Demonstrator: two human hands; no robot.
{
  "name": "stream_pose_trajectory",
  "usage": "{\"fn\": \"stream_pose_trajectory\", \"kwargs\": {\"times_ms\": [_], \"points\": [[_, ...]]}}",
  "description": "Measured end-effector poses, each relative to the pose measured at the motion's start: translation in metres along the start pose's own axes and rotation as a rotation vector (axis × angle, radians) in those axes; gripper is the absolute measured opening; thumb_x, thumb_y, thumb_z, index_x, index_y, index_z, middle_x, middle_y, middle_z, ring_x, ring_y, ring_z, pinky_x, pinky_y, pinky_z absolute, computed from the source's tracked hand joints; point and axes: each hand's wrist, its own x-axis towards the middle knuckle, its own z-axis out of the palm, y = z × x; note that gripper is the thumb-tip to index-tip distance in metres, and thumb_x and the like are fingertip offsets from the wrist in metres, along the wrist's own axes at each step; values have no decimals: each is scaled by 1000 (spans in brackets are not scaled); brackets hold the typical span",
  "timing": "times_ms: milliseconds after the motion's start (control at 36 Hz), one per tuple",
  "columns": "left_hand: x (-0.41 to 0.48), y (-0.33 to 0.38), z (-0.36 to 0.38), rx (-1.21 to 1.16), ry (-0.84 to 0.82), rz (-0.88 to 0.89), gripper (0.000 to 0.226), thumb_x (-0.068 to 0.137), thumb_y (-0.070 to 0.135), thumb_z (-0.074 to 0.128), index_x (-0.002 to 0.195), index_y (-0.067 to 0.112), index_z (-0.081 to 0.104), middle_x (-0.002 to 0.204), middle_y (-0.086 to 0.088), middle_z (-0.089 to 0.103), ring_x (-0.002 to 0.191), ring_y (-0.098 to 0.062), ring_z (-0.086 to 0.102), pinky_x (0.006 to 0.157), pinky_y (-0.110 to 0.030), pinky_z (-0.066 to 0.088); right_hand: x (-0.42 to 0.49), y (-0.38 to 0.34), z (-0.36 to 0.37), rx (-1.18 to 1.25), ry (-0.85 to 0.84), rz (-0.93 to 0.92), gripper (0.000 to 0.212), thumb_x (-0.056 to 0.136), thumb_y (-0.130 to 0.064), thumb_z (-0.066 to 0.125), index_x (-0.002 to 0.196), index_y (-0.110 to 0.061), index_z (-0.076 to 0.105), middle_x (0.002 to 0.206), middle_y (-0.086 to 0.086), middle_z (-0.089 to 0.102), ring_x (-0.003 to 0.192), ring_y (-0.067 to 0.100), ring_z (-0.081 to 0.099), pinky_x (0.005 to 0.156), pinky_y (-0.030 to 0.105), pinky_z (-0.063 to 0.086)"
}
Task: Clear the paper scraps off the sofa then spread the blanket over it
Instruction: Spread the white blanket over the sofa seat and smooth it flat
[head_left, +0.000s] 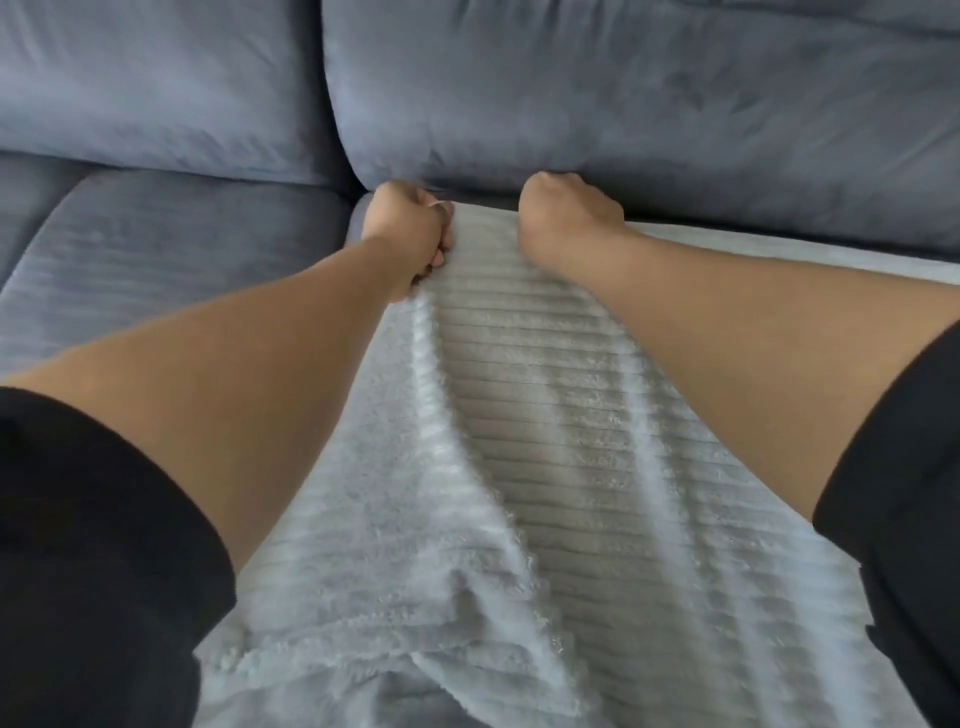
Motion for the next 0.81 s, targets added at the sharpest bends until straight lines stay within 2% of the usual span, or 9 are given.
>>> {"fn": "stream_pose_trajectory", "kwargs": {"times_ms": [139,222,278,389,472,583,695,750,806], "points": [[-5,12,-14,-28,-154,-124,18,97,20,62,81,17,55,47,3,53,34,-11,44,38,-19,30,-4,-4,22,-30,171,53,34,91,1,42,123,-4,52,122,20,67,110,45,64,75,44,42],[-6,23,-43,-74,-305,-274,17,100,19,55,84,17,50,47,3,48,34,-8,42,34,-16,25,-10,-4,37,-9,310,78,29,93,0,43,119,-6,53,107,20,71,96,45,68,66,41,37],[-5,28,-63,-57,-352,-298,16,102,18,51,86,18,50,46,3,47,34,-8,39,33,-15,24,-11,-2,43,-3,370,69,25,94,-2,43,116,-7,53,95,19,72,84,43,68,61,39,35],[-6,34,-91,82,-474,-331,9,101,21,55,92,21,54,47,6,45,34,-6,38,32,-14,23,-11,-2,44,-16,374,65,25,92,-3,45,116,-8,52,91,19,72,81,43,68,60,39,34],[0,37,-106,-47,-640,-441,23,100,25,55,80,23,44,47,9,40,30,-2,33,27,-12,21,-11,-2,43,-37,380,57,25,92,-3,48,115,-7,52,84,18,71,74,40,67,57,37,32],[11,41,-121,-113,-837,-487,25,88,30,58,72,26,39,42,10,39,23,-2,32,22,-12,22,-13,-1,49,-59,388,54,29,90,-3,52,119,-6,51,80,17,70,71,40,67,56,37,35],[23,53,-126,63,-783,-533,25,83,32,63,75,27,40,43,10,36,24,-2,32,23,-12,22,-12,-2,52,-76,367,72,37,86,-2,54,122,-6,50,68,11,59,57,31,46,53,33,27],[26,60,-121,225,-663,-510,25,89,27,64,77,27,43,47,10,37,28,-1,33,24,-12,22,-12,-2,51,-82,349,85,40,84,0,52,124,-6,50,64,7,48,57,29,42,52,32,26],[25,62,-112,459,-524,-390,20,100,21,59,82,23,50,48,8,43,31,-3,37,28,-12,22,-12,-3,51,-88,346,85,42,83,2,49,125,-5,50,64,6,46,57,29,43,52,31,27]]}}
